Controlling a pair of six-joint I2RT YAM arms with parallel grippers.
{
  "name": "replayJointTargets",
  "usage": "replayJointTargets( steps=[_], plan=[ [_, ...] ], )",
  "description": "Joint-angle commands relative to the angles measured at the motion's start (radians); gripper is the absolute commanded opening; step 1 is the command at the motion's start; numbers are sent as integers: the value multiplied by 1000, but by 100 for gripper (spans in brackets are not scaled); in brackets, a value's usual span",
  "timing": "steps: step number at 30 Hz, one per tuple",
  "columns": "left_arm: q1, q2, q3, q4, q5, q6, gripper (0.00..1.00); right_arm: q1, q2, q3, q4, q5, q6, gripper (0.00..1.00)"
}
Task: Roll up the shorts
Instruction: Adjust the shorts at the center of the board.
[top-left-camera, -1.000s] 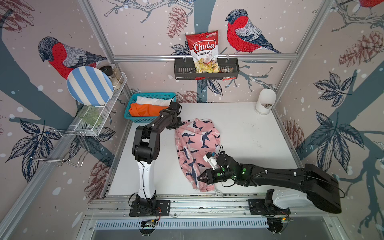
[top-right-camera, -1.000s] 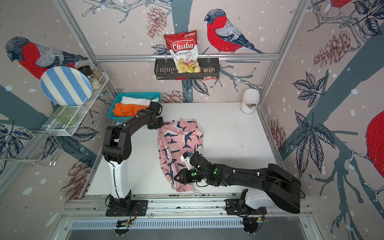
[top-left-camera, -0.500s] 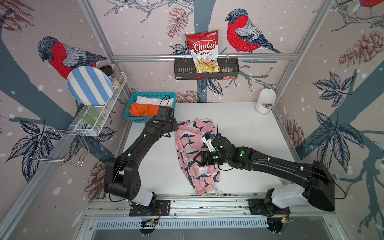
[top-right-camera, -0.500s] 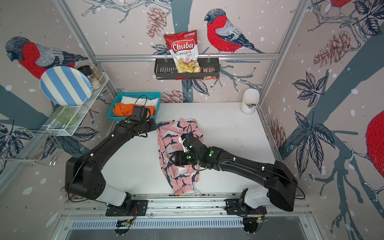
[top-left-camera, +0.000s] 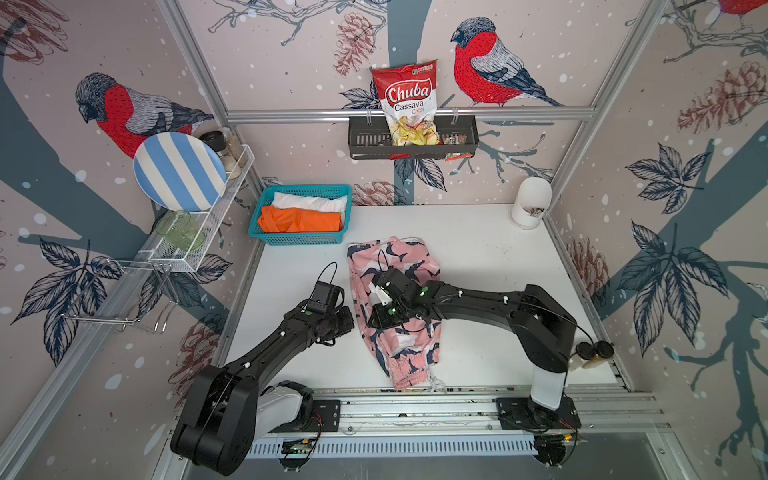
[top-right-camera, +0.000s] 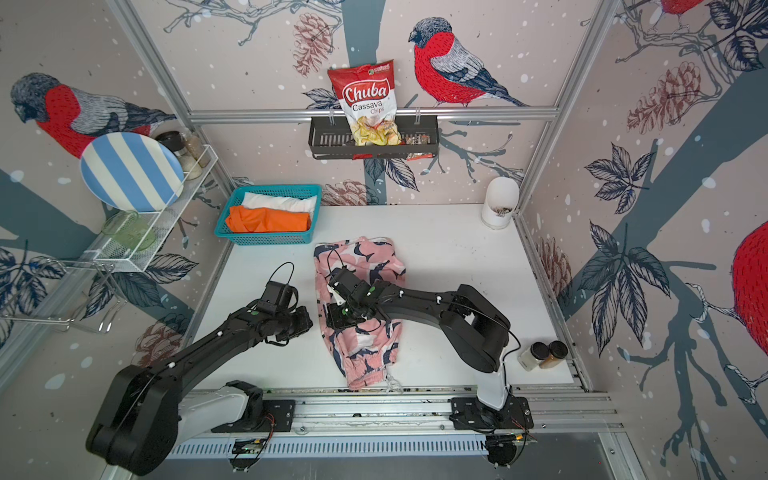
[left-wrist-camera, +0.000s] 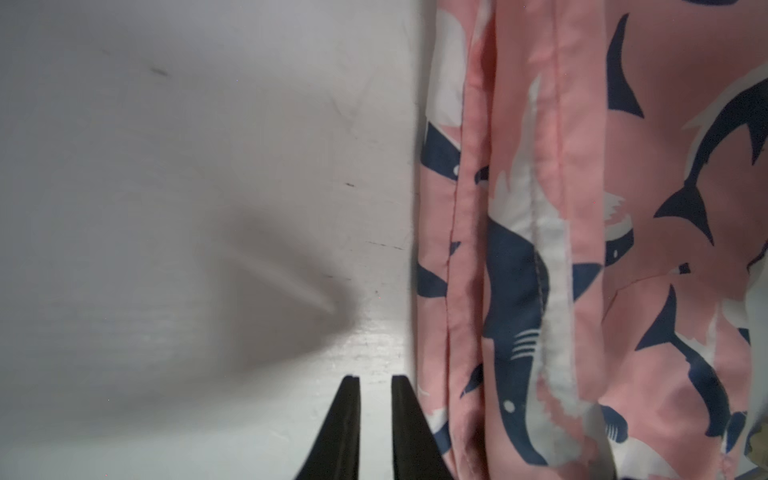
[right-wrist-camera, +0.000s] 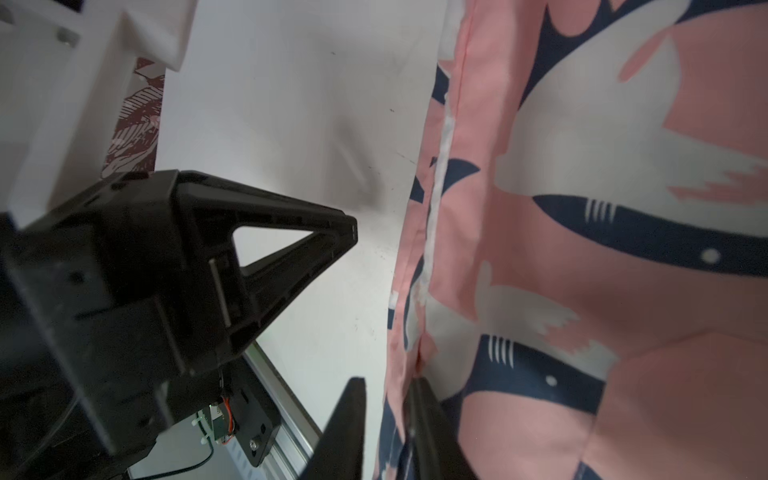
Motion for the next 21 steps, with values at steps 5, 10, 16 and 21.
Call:
replayJointTargets(
  steps=[5,10,16,21],
  plan=[
    [-14,108,27,127,-4,10,2,0,135,7,198,-86,28,0],
    [-44,202,51,140,-136,6,0,-17,111,1,231,-93,35,0],
    [-44,112,105,58,-229,14,0,-120,-76,-124,240,-62,22,15],
    [-89,45,214,-60,-252,15,0,-284,-127,-179,203,-80,-40,15]
  ],
)
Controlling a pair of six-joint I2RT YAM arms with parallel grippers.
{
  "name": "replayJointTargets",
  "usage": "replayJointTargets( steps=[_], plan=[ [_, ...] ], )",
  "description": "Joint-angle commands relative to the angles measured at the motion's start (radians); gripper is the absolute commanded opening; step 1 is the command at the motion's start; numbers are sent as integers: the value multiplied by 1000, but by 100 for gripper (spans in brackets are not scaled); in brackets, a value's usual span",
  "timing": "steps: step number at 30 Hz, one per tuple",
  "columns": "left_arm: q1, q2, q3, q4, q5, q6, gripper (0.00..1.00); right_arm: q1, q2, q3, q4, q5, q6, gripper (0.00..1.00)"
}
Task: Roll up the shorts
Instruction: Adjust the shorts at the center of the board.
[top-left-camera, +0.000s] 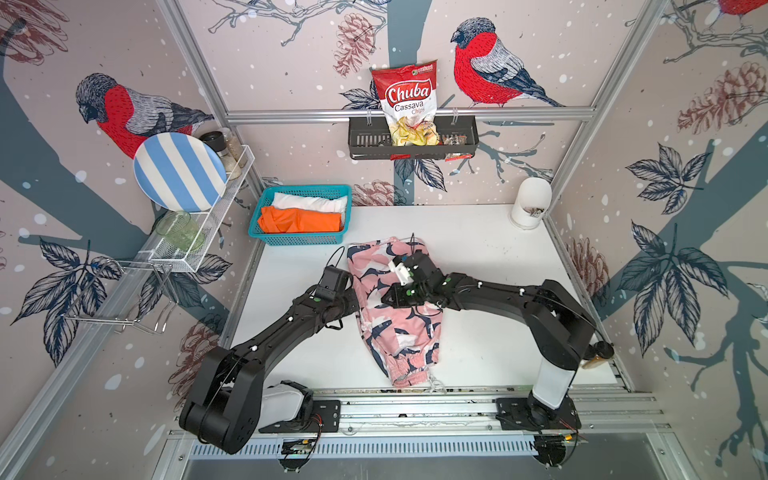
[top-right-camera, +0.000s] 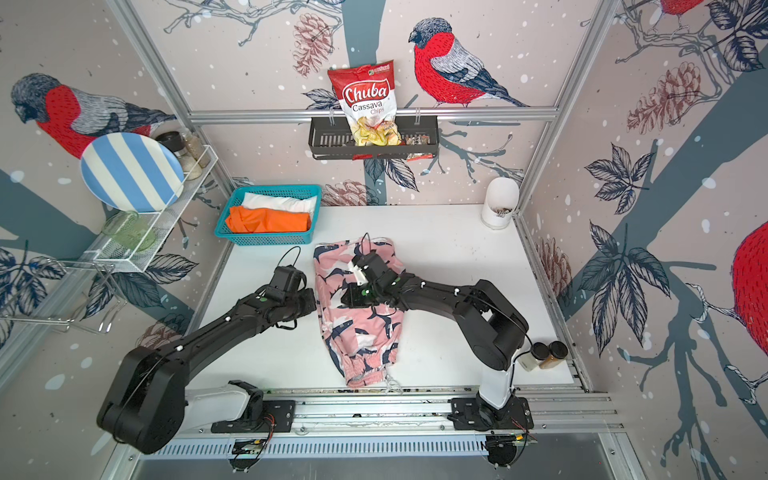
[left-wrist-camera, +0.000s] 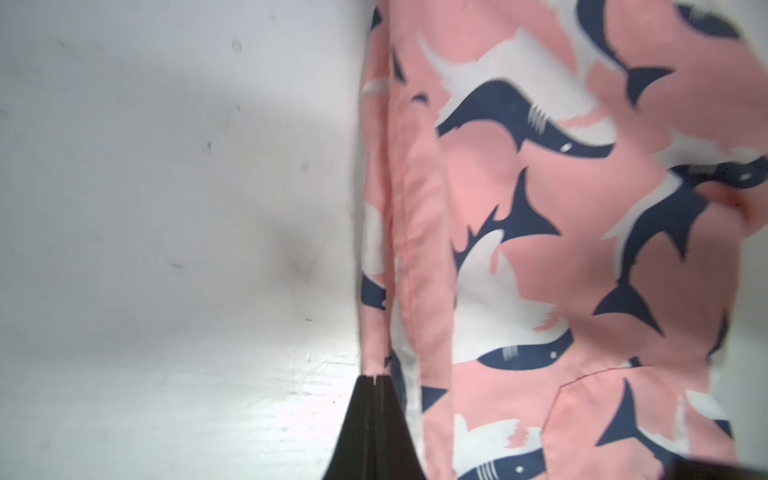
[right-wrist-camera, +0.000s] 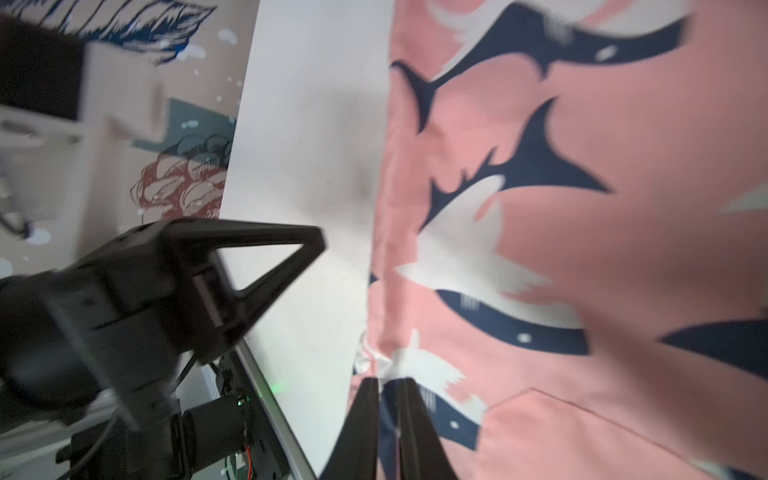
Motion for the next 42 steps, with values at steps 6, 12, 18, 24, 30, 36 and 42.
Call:
replayJointTargets(
  steps=[6,12,18,24,30,36,42],
  plan=[
    [-176,10,115,-90,13,-69,0,-279,104,102,-85,0,-120,7],
    [-394,103,196,-66,36,-164,0,-428,182,209,-88,-15,-161,13],
    [-548,270,240,33,168,-215,0,-523,245,266,-74,-139,-251,34],
    [-600,359,222,46,208,-240,0,-512,370,446,-206,-184,-362,50],
    [-618,380,210,26,196,-241,0,-480,486,570,-235,-251,-397,58],
    [-616,379,172,15,189,-240,0,-495,555,622,-259,-238,-344,10],
    [-520,360,114,23,177,-199,0,-587,410,405,-141,-174,-256,0]
  ],
)
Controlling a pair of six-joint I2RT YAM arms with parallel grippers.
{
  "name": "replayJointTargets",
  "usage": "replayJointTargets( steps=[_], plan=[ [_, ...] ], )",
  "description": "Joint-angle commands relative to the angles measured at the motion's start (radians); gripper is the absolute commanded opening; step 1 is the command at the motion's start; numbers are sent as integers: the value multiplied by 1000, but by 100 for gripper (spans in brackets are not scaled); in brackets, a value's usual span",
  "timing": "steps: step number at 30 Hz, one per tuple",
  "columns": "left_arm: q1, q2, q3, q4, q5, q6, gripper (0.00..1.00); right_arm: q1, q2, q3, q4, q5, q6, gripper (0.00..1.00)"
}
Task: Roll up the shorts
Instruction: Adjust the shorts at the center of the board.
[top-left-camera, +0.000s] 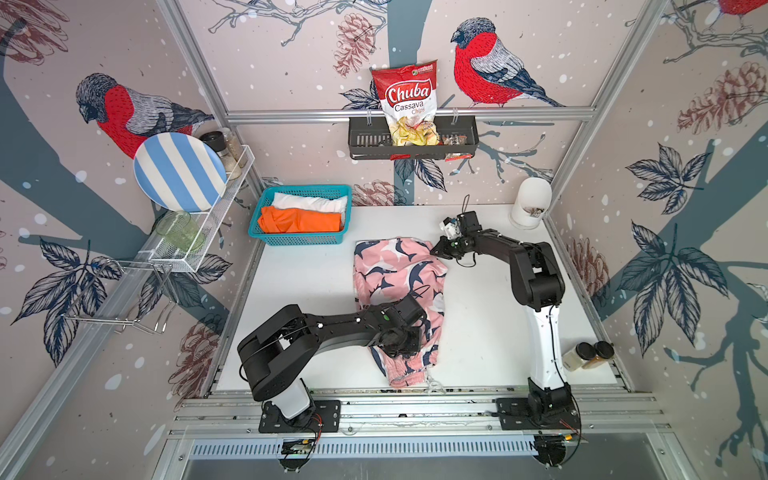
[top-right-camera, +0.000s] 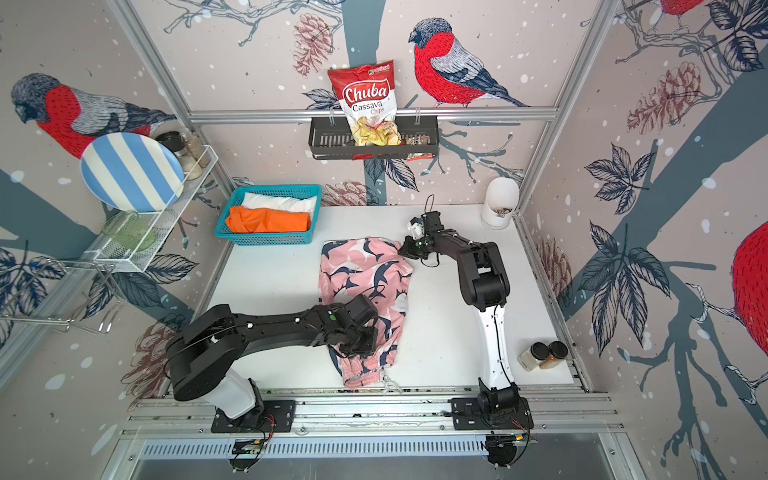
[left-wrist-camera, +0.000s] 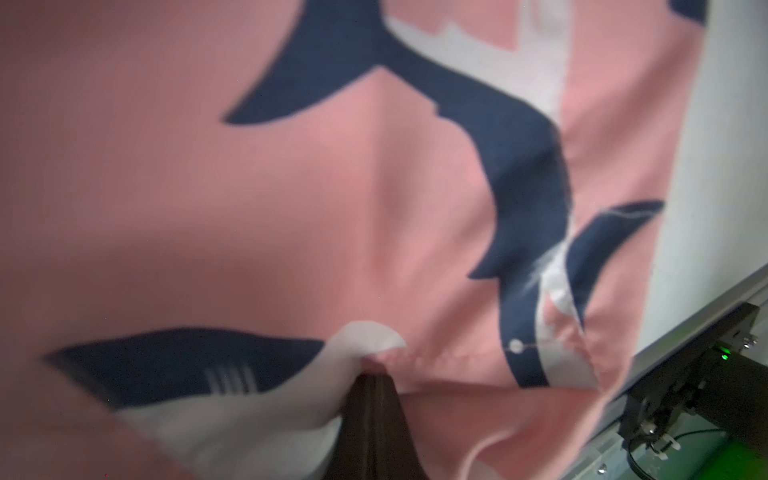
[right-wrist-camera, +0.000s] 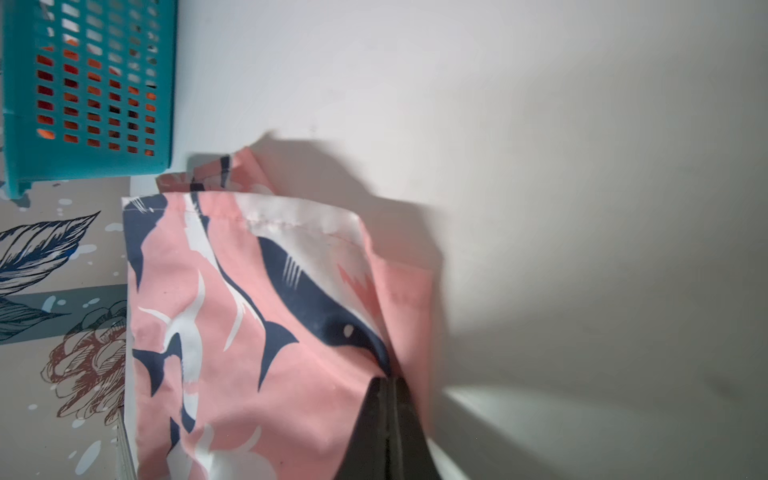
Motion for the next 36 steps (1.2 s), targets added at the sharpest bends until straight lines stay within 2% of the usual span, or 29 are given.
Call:
replayJointTargets(
  steps=[1,6,8,12,15,17,19,21,23,26,28,33,36],
  plan=[
    [75,-14,-31,13,-15,50,0,-39,-92,-96,54,41,40,0],
    [232,35,20,-11,-17,175,0,-101,-290,-369,89,89,42,0],
    [274,66,68,-58,-53,227,0,-103,-382,-493,117,89,55,0],
    [358,84,108,-110,-99,287,0,-37,-556,-714,202,59,121,0],
    [427,51,113,-164,-146,317,0,24,-652,-783,228,21,114,0],
    [479,-6,88,-192,-167,322,0,1,-721,-773,154,154,106,1],
    [504,-59,65,-210,-179,319,0,-42,-775,-754,80,329,103,10],
    [504,-91,58,-219,-156,318,0,-63,-804,-729,26,504,80,11],
    [504,-109,61,-227,-121,312,0,-79,-796,-694,-38,559,58,20],
    [498,-145,62,-228,-99,287,0,-79,-792,-681,-70,521,48,41],
    [482,-170,67,-228,-79,271,0,-71,-806,-688,-63,522,46,49],
    [378,-181,77,-236,-46,226,0,-79,-745,-660,-53,407,23,63],
    [331,-182,33,-218,-43,197,1,-106,-717,-674,-37,370,61,65]
  ],
)
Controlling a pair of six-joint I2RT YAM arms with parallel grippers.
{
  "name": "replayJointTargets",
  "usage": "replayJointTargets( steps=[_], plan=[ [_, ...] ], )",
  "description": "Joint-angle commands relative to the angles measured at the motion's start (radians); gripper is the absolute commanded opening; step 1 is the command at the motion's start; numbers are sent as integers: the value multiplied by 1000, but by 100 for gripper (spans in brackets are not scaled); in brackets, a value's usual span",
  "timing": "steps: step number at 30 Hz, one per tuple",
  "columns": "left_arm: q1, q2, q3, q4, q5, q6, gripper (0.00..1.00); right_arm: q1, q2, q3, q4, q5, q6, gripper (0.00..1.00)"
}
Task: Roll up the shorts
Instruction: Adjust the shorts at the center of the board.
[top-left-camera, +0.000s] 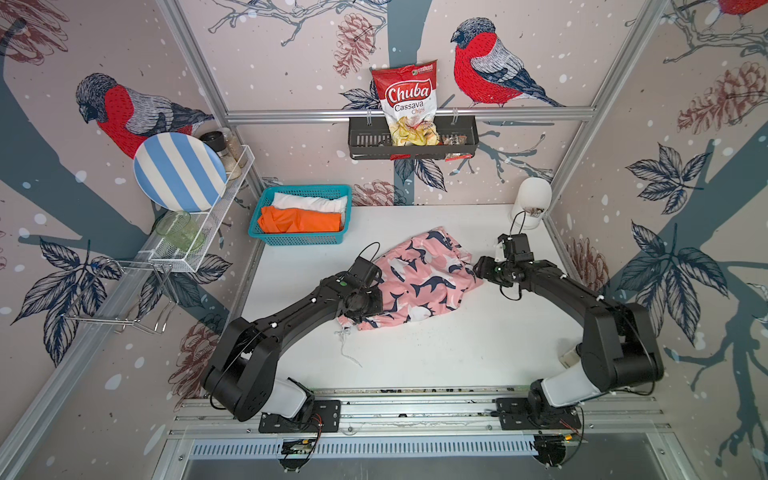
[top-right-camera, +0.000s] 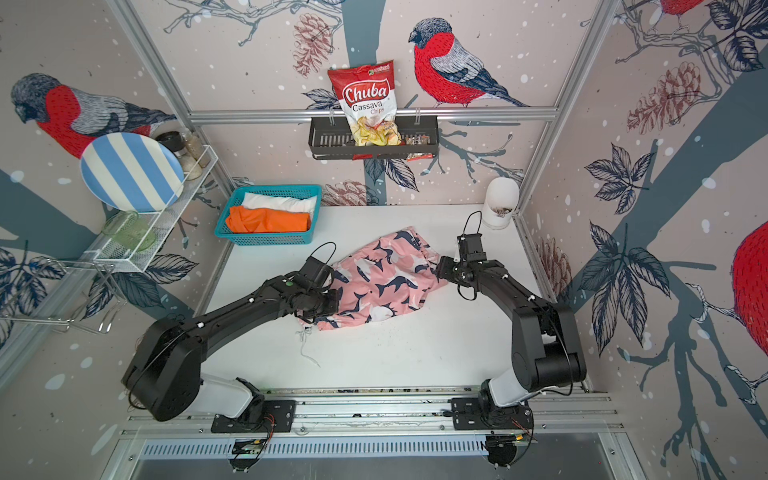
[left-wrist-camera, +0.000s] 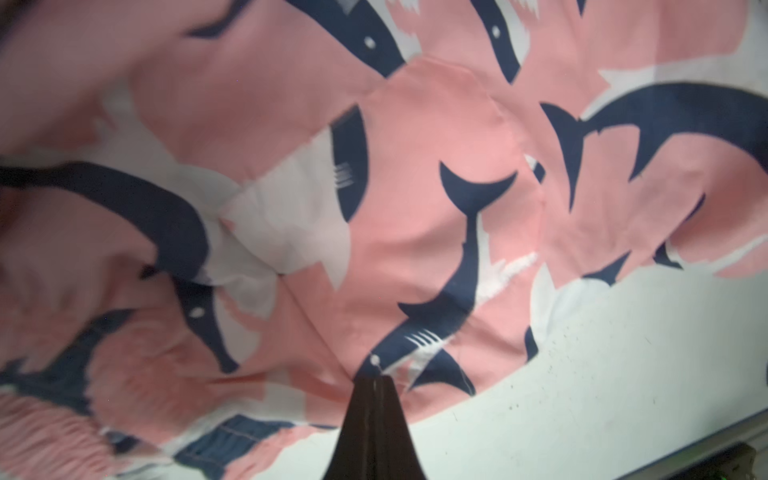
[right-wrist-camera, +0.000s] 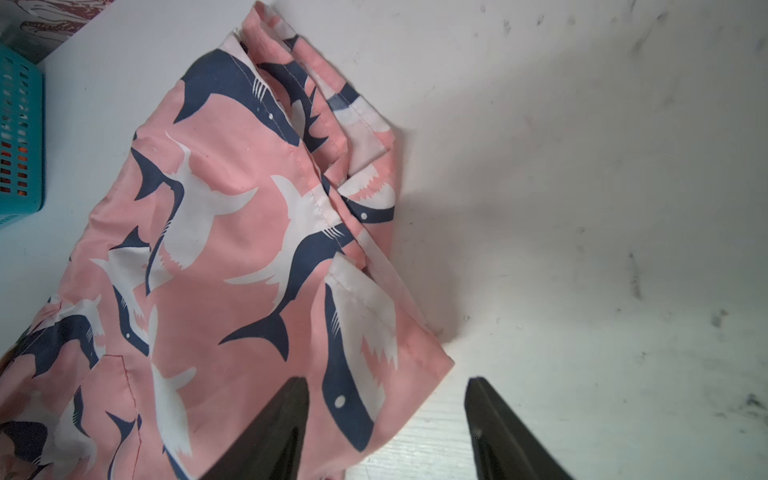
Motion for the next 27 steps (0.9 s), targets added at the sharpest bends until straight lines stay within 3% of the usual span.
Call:
replayJointTargets(
  steps=[1,6,10,12,14,16,21,27],
  plan=[
    [-28,-4,-45,-6,9,-48,0,-28,11,-20,3,-52,34,65],
    [-30,-11,-144,28,-4,-66,0,-84,-4,-107,129,-205,82,76],
    [-29,9,-179,49,1,-60,0,-85,85,-91,244,-388,127,75],
    [-30,16,-191,59,3,-64,0,-81,122,-70,298,-455,161,58],
    [-30,12,-202,68,0,-68,0,-87,134,-22,309,-464,189,20],
    [-30,7,-214,73,0,-71,0,-97,115,35,293,-414,186,0],
    [-29,0,-254,82,-5,-72,0,-133,92,140,323,-352,174,0],
    [-45,-14,-298,122,29,-97,0,-176,292,170,395,-363,197,0]
  ],
)
